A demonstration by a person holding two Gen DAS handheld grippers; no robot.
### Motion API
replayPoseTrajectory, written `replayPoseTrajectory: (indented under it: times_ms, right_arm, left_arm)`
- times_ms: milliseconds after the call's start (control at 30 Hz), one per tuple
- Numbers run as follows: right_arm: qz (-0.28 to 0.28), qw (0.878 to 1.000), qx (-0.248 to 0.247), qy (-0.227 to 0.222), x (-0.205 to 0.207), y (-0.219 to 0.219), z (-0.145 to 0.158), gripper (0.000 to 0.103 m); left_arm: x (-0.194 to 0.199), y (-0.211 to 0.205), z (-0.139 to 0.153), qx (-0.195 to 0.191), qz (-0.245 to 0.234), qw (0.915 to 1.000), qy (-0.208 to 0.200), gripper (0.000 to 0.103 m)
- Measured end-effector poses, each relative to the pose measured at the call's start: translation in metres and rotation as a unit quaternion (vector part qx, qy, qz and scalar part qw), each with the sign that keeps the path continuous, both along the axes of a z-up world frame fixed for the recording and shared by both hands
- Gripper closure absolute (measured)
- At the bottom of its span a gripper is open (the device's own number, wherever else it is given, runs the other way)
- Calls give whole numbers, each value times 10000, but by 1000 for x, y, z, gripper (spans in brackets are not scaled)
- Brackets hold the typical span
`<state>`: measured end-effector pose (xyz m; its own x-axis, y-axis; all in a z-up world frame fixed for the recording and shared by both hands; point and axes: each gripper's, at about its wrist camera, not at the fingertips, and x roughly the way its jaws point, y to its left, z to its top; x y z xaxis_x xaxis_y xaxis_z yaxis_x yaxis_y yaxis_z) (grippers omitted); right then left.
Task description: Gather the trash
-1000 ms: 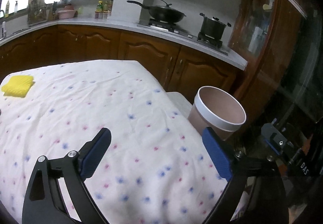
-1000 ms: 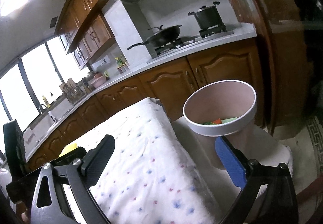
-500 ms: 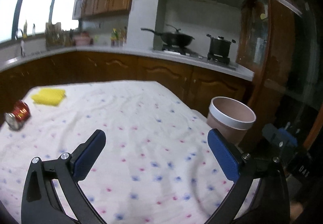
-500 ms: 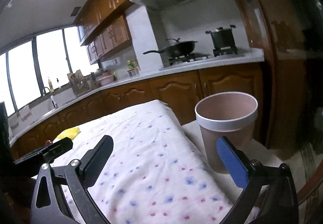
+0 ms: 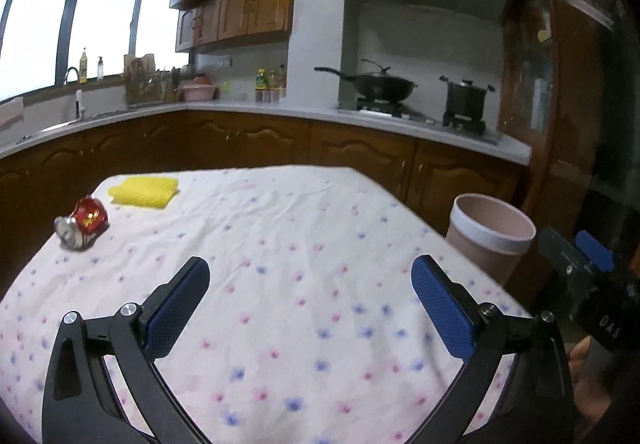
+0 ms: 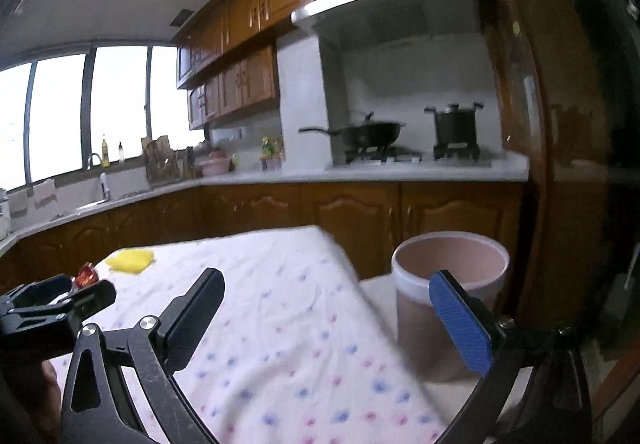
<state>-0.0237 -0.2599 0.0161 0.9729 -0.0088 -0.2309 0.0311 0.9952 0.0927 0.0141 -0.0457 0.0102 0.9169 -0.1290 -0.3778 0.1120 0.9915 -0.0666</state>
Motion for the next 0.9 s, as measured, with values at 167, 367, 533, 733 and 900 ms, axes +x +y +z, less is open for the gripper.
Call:
replayPoseTrajectory:
  times_ms: [167, 367, 533, 733, 900]
  right_arm:
    - [84, 9996, -14, 261, -3, 7, -21, 0]
    - [168, 9992, 15, 367, -7, 14, -33, 0]
    - [228, 9990, 65, 391, -9, 18, -39, 0]
    - [269, 9987, 85, 433, -9, 18, -43, 0]
    - [272, 9985, 115, 451, -7, 17, -44, 0]
  left_arm:
    - [-7, 5, -18, 141, 175, 9997, 135, 0]
    - [-13, 10, -26, 223, 292, 9992, 162, 0]
    - [-17, 12, -30, 271, 371, 9988, 157, 0]
    - [-17, 16, -33, 259, 427, 9986, 198, 0]
    - [-16, 15, -34, 265, 425, 9985, 208, 0]
